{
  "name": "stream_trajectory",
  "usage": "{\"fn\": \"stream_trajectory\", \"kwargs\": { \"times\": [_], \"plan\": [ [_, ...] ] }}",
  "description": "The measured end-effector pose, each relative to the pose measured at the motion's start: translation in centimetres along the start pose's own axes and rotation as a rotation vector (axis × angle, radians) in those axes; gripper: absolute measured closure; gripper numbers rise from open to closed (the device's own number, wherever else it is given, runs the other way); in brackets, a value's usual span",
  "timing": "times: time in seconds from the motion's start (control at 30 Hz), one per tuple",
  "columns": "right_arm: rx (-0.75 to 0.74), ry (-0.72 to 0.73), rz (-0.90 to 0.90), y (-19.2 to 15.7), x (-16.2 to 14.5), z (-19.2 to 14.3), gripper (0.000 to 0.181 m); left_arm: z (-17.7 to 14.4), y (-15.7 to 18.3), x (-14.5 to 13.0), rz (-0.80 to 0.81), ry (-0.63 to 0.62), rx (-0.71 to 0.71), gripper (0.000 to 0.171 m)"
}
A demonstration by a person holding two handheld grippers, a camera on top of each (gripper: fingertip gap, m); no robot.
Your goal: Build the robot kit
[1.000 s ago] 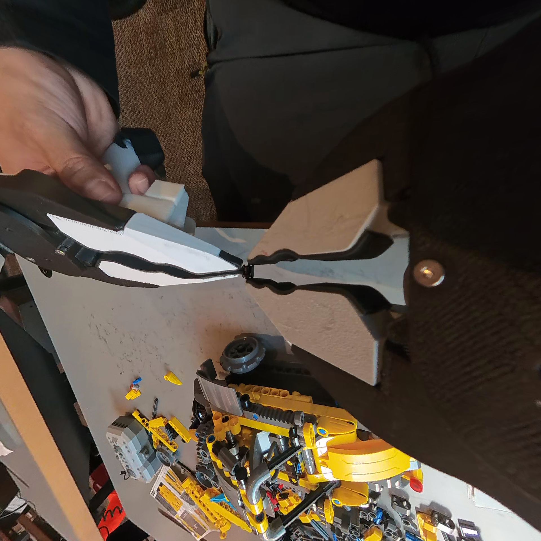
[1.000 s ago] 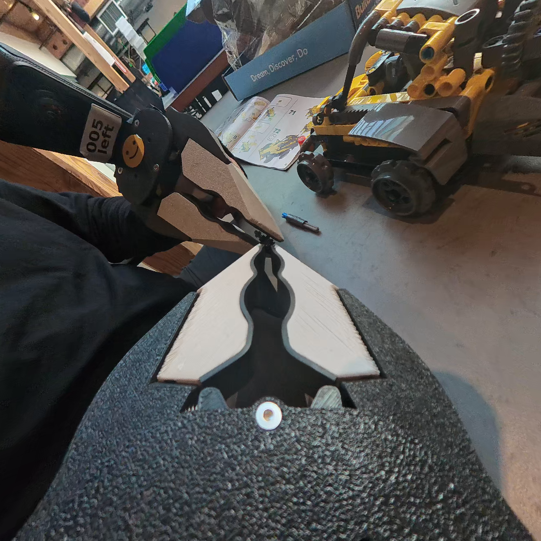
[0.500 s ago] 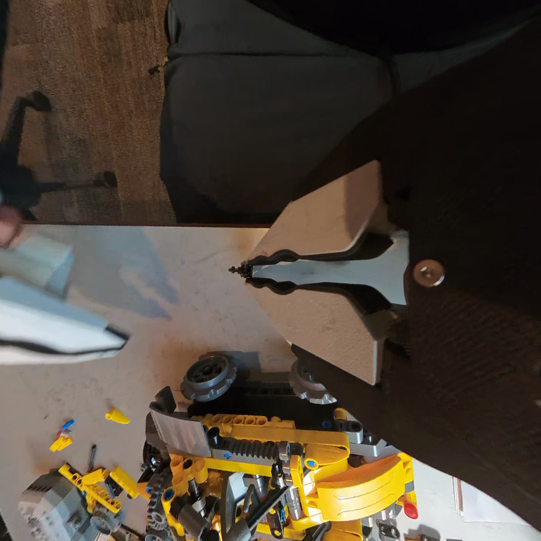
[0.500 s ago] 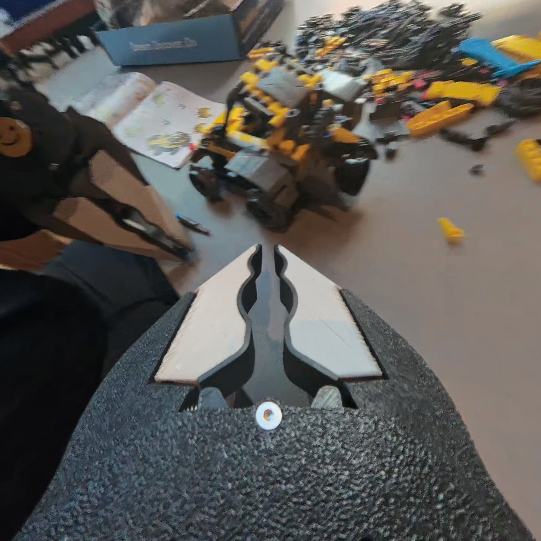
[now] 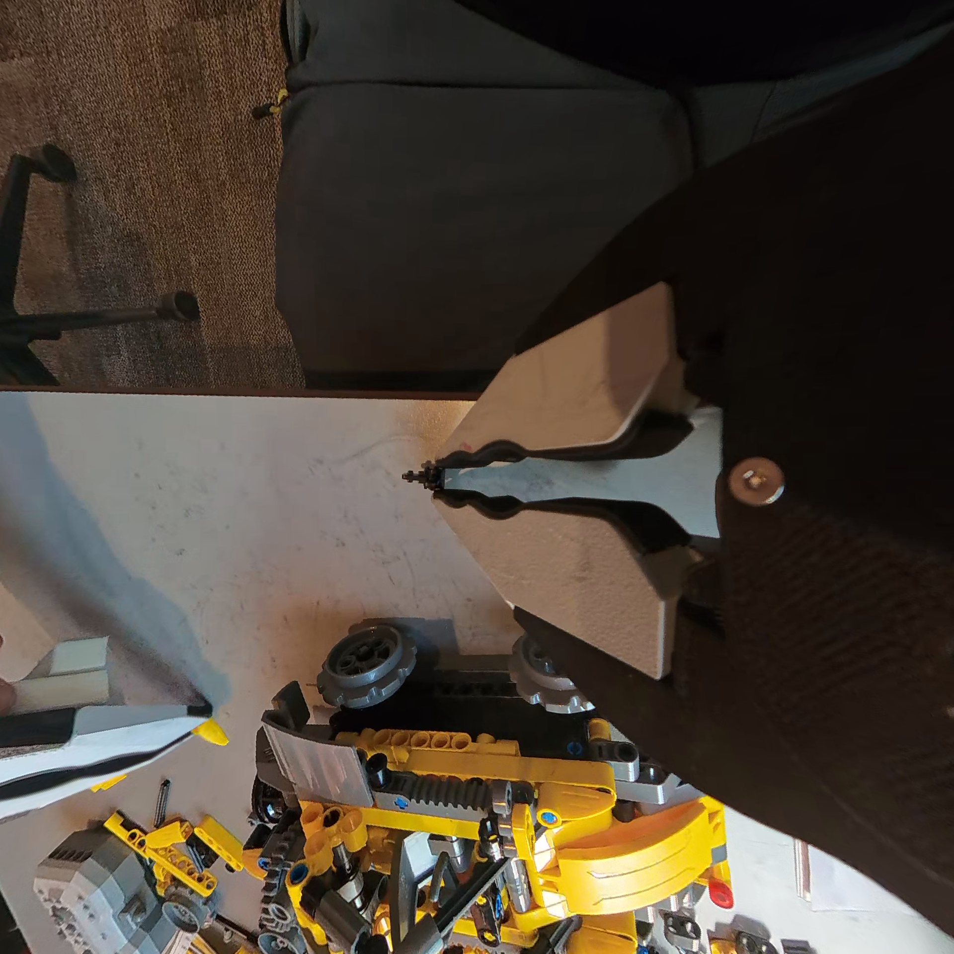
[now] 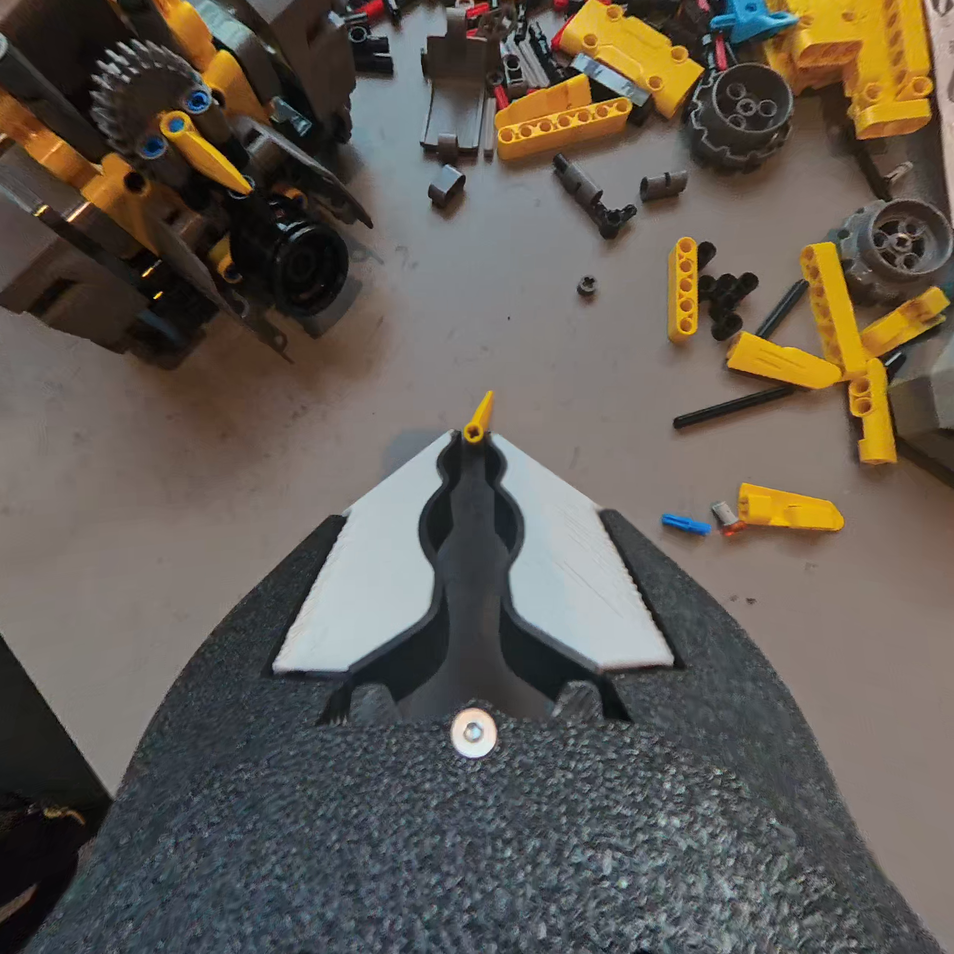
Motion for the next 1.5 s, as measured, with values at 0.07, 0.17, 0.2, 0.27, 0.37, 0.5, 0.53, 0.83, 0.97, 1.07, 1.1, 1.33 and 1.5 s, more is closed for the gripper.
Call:
{"fn": "stream_trajectory", "kwargs": {
  "times": [0.07,0.17,0.2,0.27,0.37,0.5,0.53,0.83,0.97,1.07,1.1,1.33,1.5],
  "plan": [
    [0.024,-0.021,-0.01,-0.7,-0.2,-0.3,0.177,0.0,-0.1,0.0,-0.006,0.0,-0.007,0.167],
    [0.065,-0.011,-0.016,-3.6,-0.9,-0.5,0.177,0.0,-0.1,0.0,-0.007,0.002,-0.01,0.167],
    [0.09,-0.011,0.005,-4.9,-1.2,-0.7,0.177,0.0,-0.1,0.0,-0.008,0.002,-0.013,0.167],
    [0.122,0.004,0.072,-8.0,-1.7,-0.9,0.177,0.0,-0.2,0.0,-0.017,0.002,-0.024,0.167],
    [0.099,0.04,0.094,-12.3,-2.1,-0.8,0.176,0.0,-0.2,0.0,-0.019,0.002,-0.024,0.167],
    [0.071,0.04,0.069,-15.8,-2.0,-0.7,0.175,0.1,-0.3,0.0,-0.024,-0.001,-0.012,0.167],
    [0.066,0.04,0.069,-16.2,-2.0,-0.7,0.172,0.1,-0.3,0.0,-0.025,-0.003,-0.006,0.167],
    [0.073,0.079,-0.114,-16.3,-2.0,-1.8,0.174,0.1,-0.5,-0.1,-0.036,-0.005,-0.004,0.167],
    [0.042,0.072,-0.325,-14.6,-1.6,-2.2,0.168,0.1,-0.7,-0.1,-0.05,-0.005,-0.02,0.167],
    [0.112,0.068,-0.468,-14.4,-0.9,-1.7,0.164,0.1,-0.7,-0.1,-0.048,-0.005,-0.018,0.167],
    [0.127,0.064,-0.504,-14.5,-0.6,-1.5,0.164,0.1,-0.7,-0.1,-0.046,-0.005,-0.015,0.167],
    [0.21,-0.005,-0.508,-14.2,0.2,0.1,0.176,0.1,-0.8,-0.1,-0.052,-0.003,-0.032,0.167],
    [0.191,0.032,-0.404,-14.5,-0.3,0.1,0.176,0.3,-1.1,0.0,-0.057,-0.002,-0.052,0.167]
  ]
}}
Point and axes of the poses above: each gripper's, where its closed fingertips meet, z out along the fingers, x out of its top, y = z × x across the jaws, the point moved 10 cm from there along -z, back along the fingers, and after that the axes turned 9 degrees about -y, right-handed, at the moved point
